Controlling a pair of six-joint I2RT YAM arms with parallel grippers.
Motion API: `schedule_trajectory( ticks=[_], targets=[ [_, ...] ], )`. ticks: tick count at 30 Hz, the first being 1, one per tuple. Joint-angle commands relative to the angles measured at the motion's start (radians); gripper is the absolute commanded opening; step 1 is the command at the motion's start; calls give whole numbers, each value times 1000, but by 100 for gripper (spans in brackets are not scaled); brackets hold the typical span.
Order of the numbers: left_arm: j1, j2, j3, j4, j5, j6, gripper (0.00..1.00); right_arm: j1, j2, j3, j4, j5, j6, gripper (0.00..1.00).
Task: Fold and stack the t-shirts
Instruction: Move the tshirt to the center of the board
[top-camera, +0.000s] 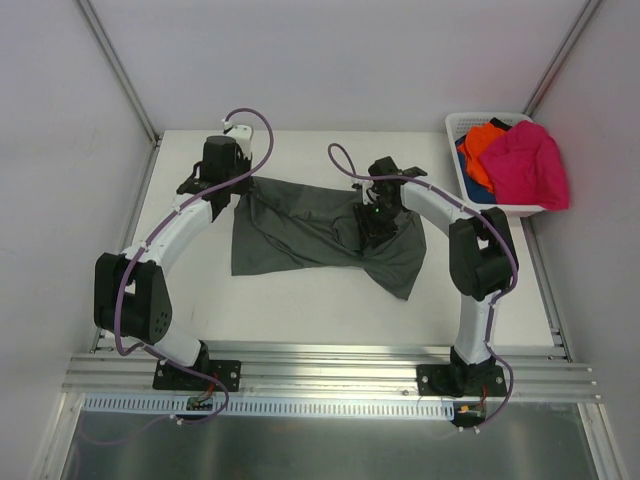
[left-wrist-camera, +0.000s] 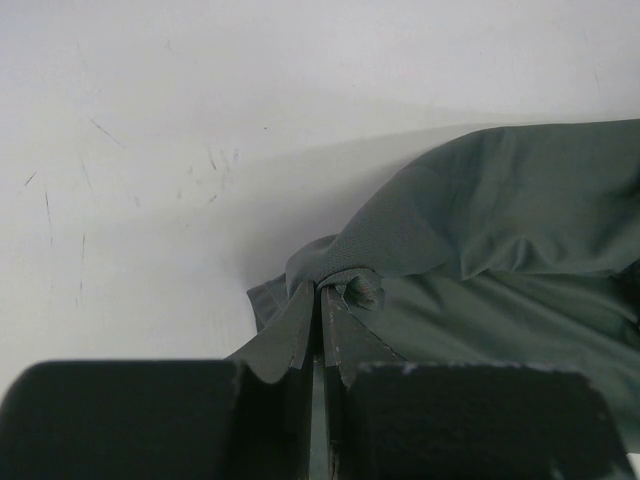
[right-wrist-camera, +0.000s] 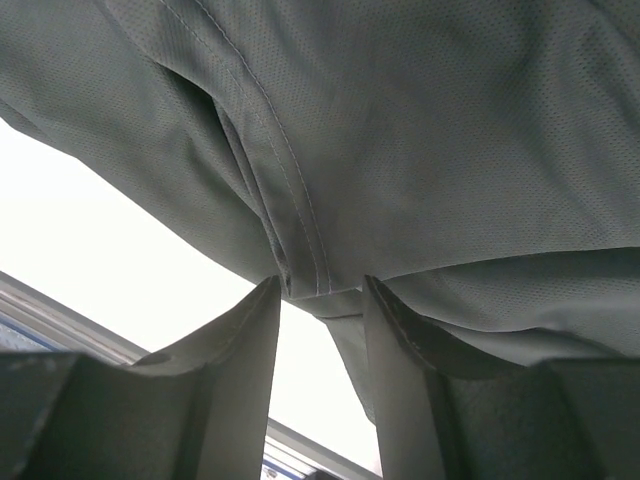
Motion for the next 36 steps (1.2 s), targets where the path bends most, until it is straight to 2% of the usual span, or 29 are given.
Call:
schedule_trajectory(
  ticks=[1, 11, 14, 15, 17, 22, 33, 36],
  targets=[
    [7, -20, 20, 30, 4, -11, 0, -2, 7, -9, -15, -2, -19, 42],
    [7, -13, 24, 30, 1, -11, 0, 11, -7, -37, -15, 4, -23, 40],
    [9, -14, 26, 28, 3, -11, 0, 12, -1, -24, -18, 7, -28, 26],
    [9, -14, 26, 30, 3, -11, 0, 12, -1, -21, -18, 6, -29, 15],
    [7, -12, 26, 30, 4, -12, 0, 14, 2, -12, -17, 7, -31, 1],
    [9, -14, 23, 30, 1, -11, 0, 9, -7, 12, -23, 15, -42, 1],
    [9, 0, 61, 30, 12, 11, 0, -75, -54, 305, -35, 109, -104, 1],
    [9, 0, 73, 30, 15, 18, 0, -80, -70, 321, -24, 125, -126, 1]
  ],
)
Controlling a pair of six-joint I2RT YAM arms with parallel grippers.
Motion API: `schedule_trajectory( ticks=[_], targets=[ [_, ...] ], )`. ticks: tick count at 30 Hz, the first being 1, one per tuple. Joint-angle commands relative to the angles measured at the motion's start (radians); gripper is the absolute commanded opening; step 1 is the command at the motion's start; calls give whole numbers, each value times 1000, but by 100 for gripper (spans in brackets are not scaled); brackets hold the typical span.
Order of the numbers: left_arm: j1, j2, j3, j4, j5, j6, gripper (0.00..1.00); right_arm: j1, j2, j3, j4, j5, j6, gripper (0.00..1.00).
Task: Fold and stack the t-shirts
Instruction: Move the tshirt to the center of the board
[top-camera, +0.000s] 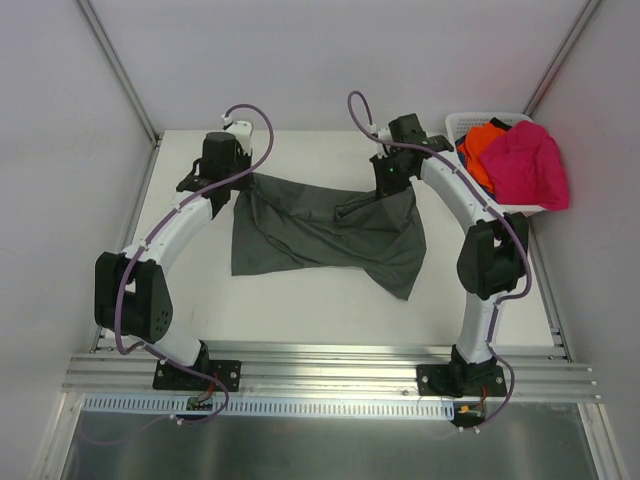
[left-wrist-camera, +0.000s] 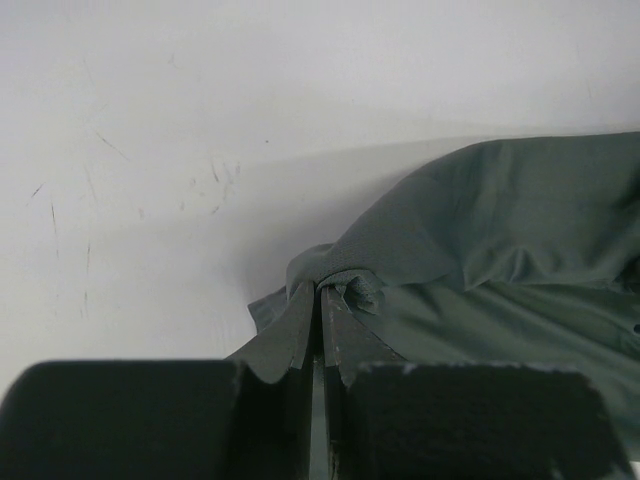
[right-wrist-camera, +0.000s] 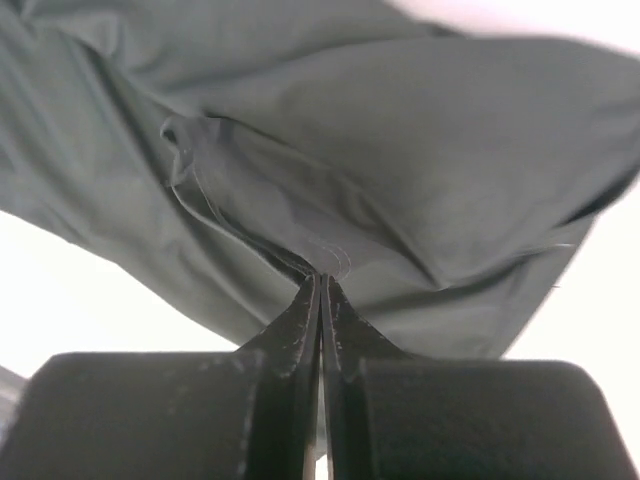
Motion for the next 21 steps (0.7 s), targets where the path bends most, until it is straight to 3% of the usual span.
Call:
schedule_trajectory(
  ticks=[1, 21],
  targets=[
    [9, -7, 55, 29, 13, 19, 0, -3, -76, 40, -6, 49, -50, 1],
    [9, -38, 144, 12, 1, 154, 0, -55, -185, 264, 60, 187, -169, 1]
  ],
)
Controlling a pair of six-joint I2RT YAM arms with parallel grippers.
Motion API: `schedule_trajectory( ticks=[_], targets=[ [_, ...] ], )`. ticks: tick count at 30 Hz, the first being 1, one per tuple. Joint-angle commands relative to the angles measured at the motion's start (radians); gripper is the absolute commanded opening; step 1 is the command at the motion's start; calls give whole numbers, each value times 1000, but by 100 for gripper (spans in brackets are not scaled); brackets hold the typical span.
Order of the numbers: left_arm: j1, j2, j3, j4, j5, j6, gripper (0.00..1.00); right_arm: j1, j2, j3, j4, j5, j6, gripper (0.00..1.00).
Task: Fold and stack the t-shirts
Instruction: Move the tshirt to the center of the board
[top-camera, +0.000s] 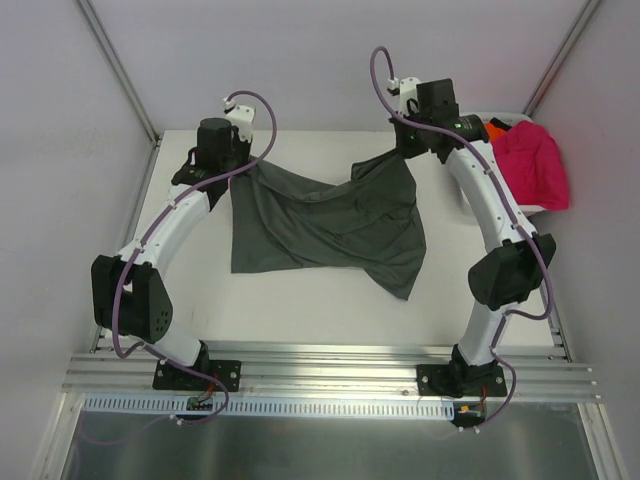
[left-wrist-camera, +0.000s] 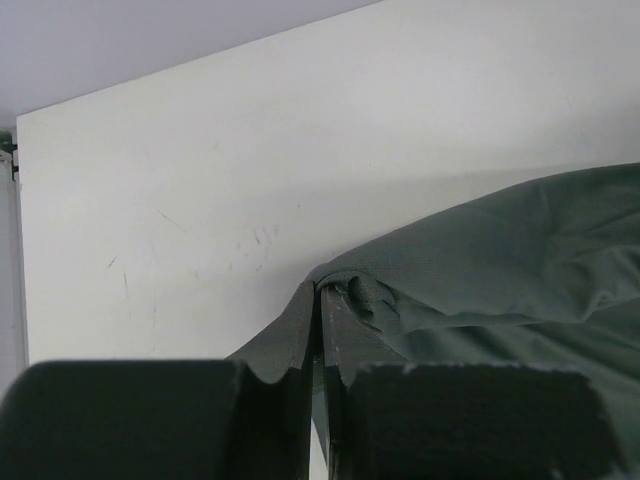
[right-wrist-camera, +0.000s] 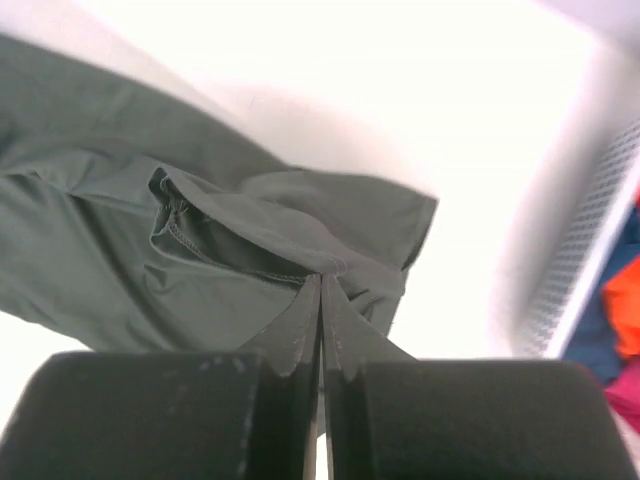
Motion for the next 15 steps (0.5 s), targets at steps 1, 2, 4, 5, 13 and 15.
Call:
schedule_trajectory(
  ticks=[1, 2, 4, 5, 13, 15],
  targets=[
    [9, -49, 29, 13, 8, 33, 0, -10, -97, 60, 40, 53, -59, 1],
    [9, -54, 25, 10, 11, 36, 0, -14, -105, 63, 43, 57, -68, 1],
    [9, -63, 15, 7, 8, 38, 0, -16, -116, 69, 51, 65, -74, 1],
    [9, -64, 14, 5, 5, 39, 0, -19, -119, 74, 51, 65, -79, 1],
    [12, 7, 18, 10, -15, 48, 0, -22, -99, 73, 58, 102, -87, 1],
    [16, 70, 37, 10, -7, 38, 0, -23, -80, 74, 55, 100, -79, 1]
  ],
)
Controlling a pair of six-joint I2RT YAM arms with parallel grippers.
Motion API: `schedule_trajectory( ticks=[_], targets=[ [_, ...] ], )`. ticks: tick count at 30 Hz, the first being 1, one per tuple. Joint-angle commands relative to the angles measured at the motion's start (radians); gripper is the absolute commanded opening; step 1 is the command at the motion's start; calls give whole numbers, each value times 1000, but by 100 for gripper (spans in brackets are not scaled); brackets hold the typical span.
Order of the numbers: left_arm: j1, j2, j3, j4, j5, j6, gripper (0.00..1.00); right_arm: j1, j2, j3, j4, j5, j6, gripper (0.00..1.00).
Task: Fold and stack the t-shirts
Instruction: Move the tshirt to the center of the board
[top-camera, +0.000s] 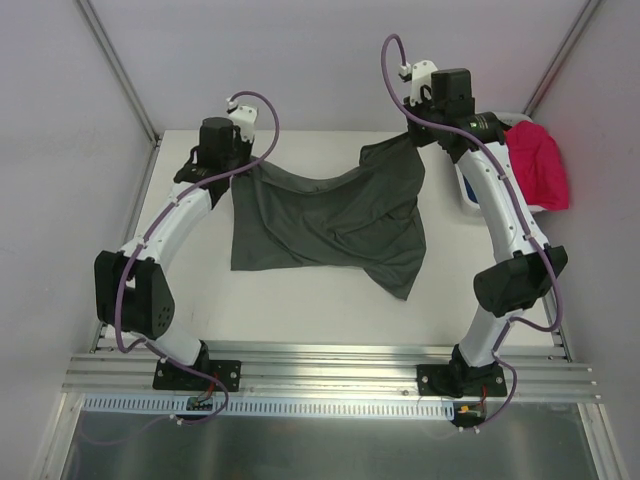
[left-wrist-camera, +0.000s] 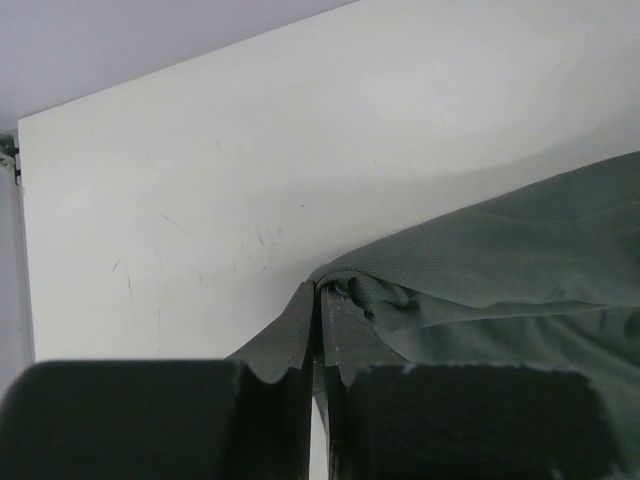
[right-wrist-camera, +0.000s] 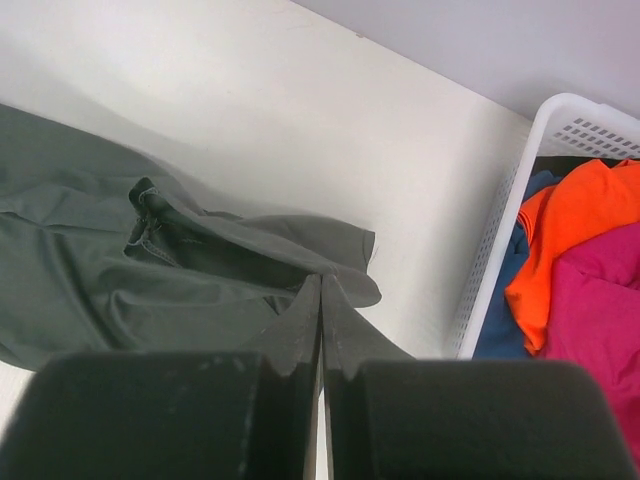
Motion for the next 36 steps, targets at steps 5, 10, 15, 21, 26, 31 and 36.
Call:
schedule_trajectory(
  ticks=[5, 10, 15, 21, 26, 31, 36],
  targets=[
    [22, 172, 121, 9, -1, -9, 0, -6, 27, 34, 20, 38, -6, 1],
    [22, 163, 160, -5, 33, 55, 5, -6, 15, 40, 32, 64, -27, 1],
    [46, 29, 146, -23, 52, 49, 0, -7, -35, 41, 31, 70, -35, 1],
    [53, -200, 62, -60, 111, 64, 0, -6, -172, -14, 8, 57, -35, 1],
    [51, -366, -1, -107, 151, 67, 0, -7, -337, -113, 8, 49, -29, 1],
    [51, -518, -75, -110, 188, 86, 0, -24, -519, -186, 5, 34, -21, 1],
    [51, -587, -83, -114, 182, 143, 0, -75, -638, -210, -11, 21, -21, 1]
  ],
)
